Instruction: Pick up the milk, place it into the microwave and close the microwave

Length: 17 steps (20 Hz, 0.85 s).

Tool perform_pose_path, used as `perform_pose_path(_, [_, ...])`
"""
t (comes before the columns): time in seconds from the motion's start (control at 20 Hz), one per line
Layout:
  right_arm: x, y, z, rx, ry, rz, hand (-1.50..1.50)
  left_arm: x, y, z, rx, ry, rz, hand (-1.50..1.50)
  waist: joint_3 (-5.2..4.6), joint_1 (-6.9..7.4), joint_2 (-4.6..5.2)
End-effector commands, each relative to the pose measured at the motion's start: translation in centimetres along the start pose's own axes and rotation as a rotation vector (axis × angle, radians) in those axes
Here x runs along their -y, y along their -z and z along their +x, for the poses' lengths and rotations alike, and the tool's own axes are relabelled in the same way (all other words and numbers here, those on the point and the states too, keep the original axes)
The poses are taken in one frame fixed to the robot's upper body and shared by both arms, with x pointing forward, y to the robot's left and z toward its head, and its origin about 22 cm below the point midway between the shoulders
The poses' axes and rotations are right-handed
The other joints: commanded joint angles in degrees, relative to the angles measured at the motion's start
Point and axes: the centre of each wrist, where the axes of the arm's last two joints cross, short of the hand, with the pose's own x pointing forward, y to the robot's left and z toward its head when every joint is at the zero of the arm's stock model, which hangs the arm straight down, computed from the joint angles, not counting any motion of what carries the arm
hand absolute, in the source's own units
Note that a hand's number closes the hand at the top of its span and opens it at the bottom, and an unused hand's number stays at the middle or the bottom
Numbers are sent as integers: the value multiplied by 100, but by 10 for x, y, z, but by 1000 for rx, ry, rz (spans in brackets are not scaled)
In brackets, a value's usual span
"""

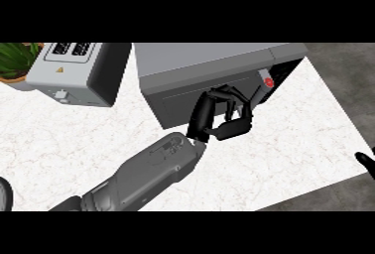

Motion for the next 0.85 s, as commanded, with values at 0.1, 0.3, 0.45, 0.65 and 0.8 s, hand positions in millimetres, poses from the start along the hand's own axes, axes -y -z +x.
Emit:
perform_pose_path(0.1, [-2, 1, 4, -9, 15, 35, -150, -19, 25, 0, -7, 38, 127, 150, -3, -92, 88])
perform_pose_path(0.3, [-1, 6, 7, 7, 9, 49, -150, -21, 22, -5, -7, 31, 129, 150, -4, -43, 149])
perform_pose_path(0.45, [-5, 3, 6, -15, 33, 64, -150, -20, 24, -3, 4, 40, 146, 150, 2, -129, 102])
perform_pose_path(0.65, [-5, 7, 11, 6, 21, 66, -150, -19, 24, -3, 13, 28, 144, 150, -7, -127, 118])
perform_pose_path(0.8, [-2, 7, 12, -18, 14, 72, -150, -21, 22, -6, 6, 27, 154, 150, -1, -112, 163])
